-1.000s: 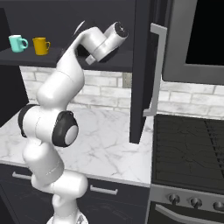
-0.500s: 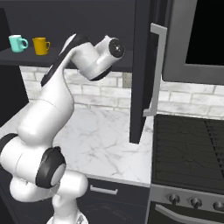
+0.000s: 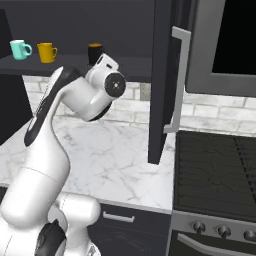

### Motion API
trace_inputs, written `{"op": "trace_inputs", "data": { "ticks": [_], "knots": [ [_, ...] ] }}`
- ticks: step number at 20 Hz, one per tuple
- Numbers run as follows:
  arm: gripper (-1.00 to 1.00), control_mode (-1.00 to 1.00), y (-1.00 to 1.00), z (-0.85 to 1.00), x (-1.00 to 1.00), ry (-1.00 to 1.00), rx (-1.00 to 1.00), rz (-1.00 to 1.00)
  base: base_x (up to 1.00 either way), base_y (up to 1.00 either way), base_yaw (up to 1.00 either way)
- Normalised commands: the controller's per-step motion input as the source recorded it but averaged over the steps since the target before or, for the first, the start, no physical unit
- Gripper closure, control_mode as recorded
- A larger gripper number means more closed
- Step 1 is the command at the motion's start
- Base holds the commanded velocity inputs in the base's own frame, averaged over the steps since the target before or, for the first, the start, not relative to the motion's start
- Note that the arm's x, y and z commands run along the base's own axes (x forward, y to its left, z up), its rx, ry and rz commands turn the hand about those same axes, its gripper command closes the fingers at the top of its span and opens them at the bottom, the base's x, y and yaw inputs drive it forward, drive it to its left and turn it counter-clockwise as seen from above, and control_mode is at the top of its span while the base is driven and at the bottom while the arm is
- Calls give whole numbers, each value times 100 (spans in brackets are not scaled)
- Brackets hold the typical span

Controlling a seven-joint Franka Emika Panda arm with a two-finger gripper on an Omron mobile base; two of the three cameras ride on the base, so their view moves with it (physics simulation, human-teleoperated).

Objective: Pick the mug on the counter and place it in the cabinet with the handle facing the right, like the mugs already inside.

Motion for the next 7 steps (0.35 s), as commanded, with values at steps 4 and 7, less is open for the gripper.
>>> {"op": "trace_inputs", "data": {
  "ticks": [4, 7],
  "knots": [
    [-100, -100, 25, -35, -61, -2, -1, 1, 0, 0, 0],
    [-100, -100, 13, -56, -38, 0, -1, 0, 0, 0, 0]
  ]
}}
